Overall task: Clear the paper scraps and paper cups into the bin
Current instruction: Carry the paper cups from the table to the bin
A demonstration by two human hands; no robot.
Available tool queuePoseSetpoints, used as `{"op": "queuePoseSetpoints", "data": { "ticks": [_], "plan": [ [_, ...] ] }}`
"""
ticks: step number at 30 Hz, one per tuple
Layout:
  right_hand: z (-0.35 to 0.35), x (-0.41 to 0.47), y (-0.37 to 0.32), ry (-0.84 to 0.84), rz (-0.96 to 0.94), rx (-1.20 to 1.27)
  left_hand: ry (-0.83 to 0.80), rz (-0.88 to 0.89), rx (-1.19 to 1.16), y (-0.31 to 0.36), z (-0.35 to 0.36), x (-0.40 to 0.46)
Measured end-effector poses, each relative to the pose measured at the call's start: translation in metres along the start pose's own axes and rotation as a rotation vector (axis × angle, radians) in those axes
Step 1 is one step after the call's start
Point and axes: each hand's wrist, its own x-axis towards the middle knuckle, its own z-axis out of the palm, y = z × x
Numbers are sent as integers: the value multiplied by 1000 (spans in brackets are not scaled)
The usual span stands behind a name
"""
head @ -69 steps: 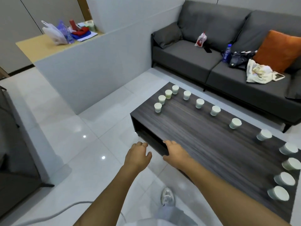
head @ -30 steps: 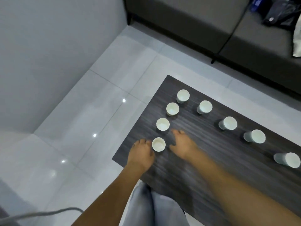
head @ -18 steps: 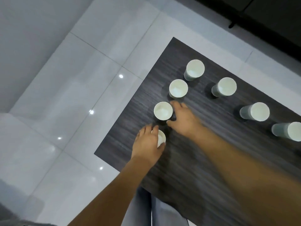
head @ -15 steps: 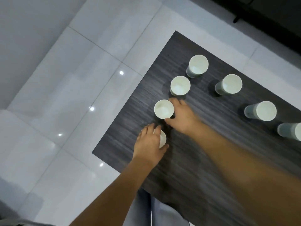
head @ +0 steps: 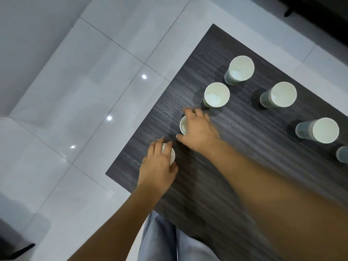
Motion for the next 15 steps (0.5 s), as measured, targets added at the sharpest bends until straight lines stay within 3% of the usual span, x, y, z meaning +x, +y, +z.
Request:
{"op": "queuePoseSetpoints", "data": {
  "ticks": [7,15],
  "plan": [
    [20,-12,-6,29,5,-111,32,-44,16,-20,-2,-2],
    [36,-83,-7,14,70,2,-57,21,75,-9,-15,-31]
  ]
}}
